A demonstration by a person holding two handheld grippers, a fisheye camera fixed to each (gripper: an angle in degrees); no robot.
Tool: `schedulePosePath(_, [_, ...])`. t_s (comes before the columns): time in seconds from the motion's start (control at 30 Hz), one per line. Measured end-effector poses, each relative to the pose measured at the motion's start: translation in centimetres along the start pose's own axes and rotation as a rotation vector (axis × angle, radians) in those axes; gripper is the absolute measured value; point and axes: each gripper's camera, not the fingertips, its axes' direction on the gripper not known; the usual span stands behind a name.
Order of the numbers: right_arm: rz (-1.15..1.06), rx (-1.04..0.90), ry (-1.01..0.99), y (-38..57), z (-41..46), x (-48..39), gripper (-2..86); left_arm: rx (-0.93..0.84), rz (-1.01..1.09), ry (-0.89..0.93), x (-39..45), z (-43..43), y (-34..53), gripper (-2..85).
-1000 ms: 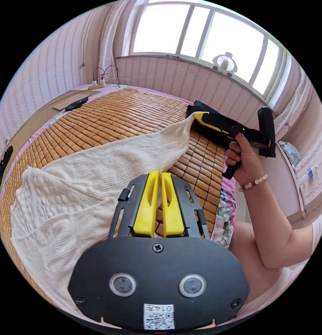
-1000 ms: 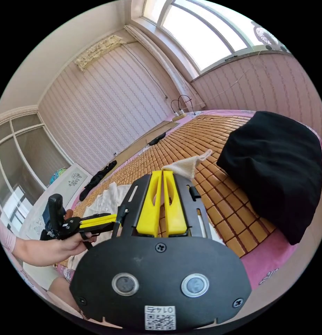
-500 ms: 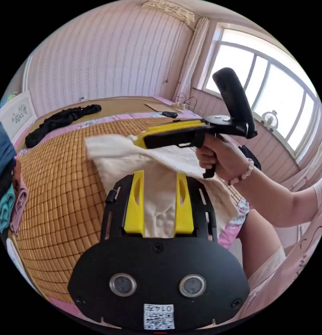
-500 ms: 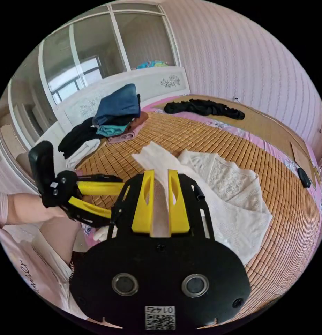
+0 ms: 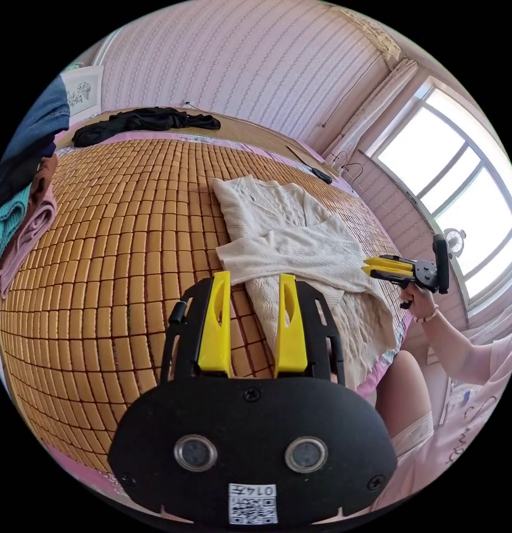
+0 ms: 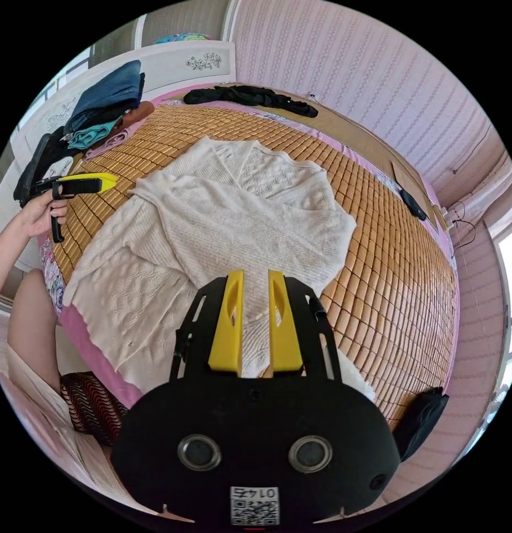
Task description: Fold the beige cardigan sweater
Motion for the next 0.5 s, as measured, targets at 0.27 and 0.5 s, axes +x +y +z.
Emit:
schedulePosePath(0.27, [0.243,-0.083,-0.033,-1.7,5.8,6.2,9.9,-0.113,0.172,0.012,3.7,2.9,-1.3,12.4])
schedulePosePath(0.5, [0.375,0.047,-0.152,0.0,2.0,12.1,0.7,-0.159,0.314,-0.104,5.1,3.9,0.2,10.8])
